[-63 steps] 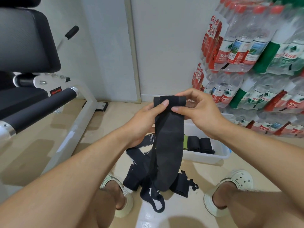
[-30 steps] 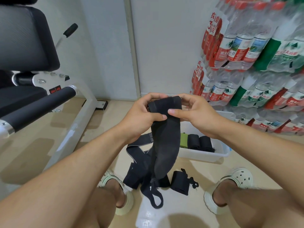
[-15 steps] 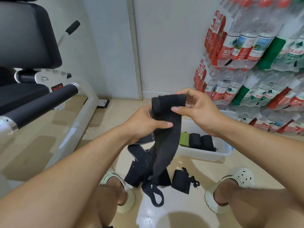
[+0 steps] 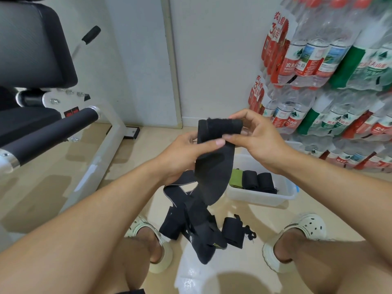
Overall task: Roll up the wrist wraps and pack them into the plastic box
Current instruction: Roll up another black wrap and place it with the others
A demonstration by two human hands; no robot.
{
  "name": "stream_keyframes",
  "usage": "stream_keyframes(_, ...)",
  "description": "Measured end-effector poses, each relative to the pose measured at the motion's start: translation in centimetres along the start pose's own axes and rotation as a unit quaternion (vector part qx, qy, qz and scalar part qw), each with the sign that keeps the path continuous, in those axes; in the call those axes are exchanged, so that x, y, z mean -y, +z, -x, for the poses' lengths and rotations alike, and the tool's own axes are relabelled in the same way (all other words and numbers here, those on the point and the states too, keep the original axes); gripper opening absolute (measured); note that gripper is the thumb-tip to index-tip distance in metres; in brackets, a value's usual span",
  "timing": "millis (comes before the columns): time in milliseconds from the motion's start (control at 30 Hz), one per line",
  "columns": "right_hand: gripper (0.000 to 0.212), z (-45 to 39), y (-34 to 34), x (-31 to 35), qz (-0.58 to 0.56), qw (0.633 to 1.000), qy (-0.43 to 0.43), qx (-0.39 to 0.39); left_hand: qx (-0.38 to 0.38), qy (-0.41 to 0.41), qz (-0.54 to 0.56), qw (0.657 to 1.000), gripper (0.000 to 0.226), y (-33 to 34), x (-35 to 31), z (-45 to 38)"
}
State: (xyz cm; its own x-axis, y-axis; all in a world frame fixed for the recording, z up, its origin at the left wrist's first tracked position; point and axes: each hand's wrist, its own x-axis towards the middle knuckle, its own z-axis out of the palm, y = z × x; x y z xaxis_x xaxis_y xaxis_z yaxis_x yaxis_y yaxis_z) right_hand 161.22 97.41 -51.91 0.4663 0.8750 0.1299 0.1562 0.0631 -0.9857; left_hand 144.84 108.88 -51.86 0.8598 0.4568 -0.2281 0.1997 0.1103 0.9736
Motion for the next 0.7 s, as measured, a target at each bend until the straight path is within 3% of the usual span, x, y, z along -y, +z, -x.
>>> stream_keyframes(167,0.032,0.2,0.6,-0.9,0.041,0.999,-0.013,-0.008,-0.027,-0.021,0.002,0.999,0.04,0.0,-0.2,-0.1)
stream_keyframes(267,0.03,0.1,1.2,-1.2,0.046,0.999,-0.01,-0.015,-0.052,0.006,-0.006,0.999,0.029,0.0,0.0,-0.1)
stream_keyframes(367,0.03,0.0,1.8,-1.2,0.05,0.999,0.002,-0.006,-0.095,0.046,-0.024,0.994,0.035,-0.7,1.0,-0.6)
stream_keyframes(600,0.034,-0.9,3.6,-3.8,0.084,0.994,0.056,0.035,-0.134,0.06,-0.157,0.977,0.028,-3.2,2.8,-0.8)
stream_keyframes(700,0.038,-1.4,4.3,-7.1,0.191,0.971,0.112,0.084,-0.137,0.048,-0.221,0.965,0.018,-4.5,3.6,-1.0)
